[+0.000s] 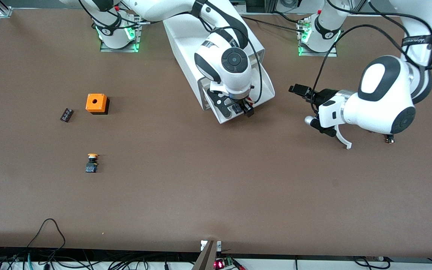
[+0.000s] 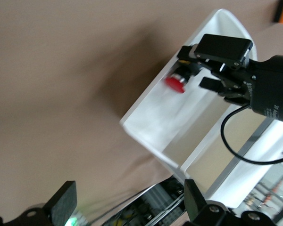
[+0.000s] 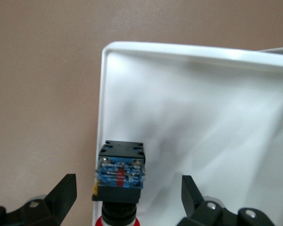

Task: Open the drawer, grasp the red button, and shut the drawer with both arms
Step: 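Lift the red button with the right gripper while the left gripper withdraws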

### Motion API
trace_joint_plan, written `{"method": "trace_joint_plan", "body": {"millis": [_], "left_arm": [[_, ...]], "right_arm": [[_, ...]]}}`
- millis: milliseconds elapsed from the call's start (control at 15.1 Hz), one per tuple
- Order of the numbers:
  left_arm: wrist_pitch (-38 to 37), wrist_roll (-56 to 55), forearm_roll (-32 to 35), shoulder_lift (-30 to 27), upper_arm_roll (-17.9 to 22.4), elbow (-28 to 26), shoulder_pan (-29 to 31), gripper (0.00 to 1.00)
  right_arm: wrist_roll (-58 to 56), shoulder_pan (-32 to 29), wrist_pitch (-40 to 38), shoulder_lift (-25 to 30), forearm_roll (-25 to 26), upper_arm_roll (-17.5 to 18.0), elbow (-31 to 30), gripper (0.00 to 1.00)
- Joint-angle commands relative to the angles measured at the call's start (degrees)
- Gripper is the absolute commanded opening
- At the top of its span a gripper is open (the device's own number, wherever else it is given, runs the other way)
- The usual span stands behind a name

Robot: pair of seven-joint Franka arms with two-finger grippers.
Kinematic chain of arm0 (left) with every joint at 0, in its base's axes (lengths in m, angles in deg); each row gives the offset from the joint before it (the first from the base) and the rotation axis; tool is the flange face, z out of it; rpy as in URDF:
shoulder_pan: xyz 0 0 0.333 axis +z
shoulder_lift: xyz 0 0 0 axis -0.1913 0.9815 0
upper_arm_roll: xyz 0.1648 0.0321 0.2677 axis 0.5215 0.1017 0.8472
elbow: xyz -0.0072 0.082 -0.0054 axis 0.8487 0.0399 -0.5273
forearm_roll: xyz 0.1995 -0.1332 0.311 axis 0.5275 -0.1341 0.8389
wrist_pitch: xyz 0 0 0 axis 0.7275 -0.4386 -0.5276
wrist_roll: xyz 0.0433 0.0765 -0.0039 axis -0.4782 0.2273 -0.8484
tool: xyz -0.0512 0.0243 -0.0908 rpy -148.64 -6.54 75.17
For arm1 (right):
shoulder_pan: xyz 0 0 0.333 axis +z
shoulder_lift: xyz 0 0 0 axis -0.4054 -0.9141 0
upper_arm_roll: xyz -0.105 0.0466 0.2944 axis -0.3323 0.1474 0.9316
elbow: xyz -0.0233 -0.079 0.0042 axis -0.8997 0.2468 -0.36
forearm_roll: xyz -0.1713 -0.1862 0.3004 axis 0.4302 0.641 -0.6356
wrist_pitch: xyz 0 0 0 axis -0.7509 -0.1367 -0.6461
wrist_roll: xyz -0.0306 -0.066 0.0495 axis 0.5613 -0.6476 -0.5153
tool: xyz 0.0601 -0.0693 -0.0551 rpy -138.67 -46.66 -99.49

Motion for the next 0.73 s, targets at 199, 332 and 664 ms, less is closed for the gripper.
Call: {"method": "trace_joint_plan", "body": {"millis": [199,332,664], "left_arm": [[-8.67,-6.22,15.24,0.47,-0.60,11.92,-0.65,1.00],[-9.99,-6.93,18.40,0.38,-0.69,13.59,-0.73,1.00],[-9.91,-6.84,29.64,-1.63,-0.77,14.48,-3.01,1.00]], "right_arm": [[0.47,0.62,-1.05,1.06,1.44,-0.53,-0.54,0.55],[0.38,0.53,-2.19,1.15,1.35,-0.53,-0.19,0.38],[0.12,0.53,-2.28,1.86,1.27,-0.79,0.77,0.23]]}}
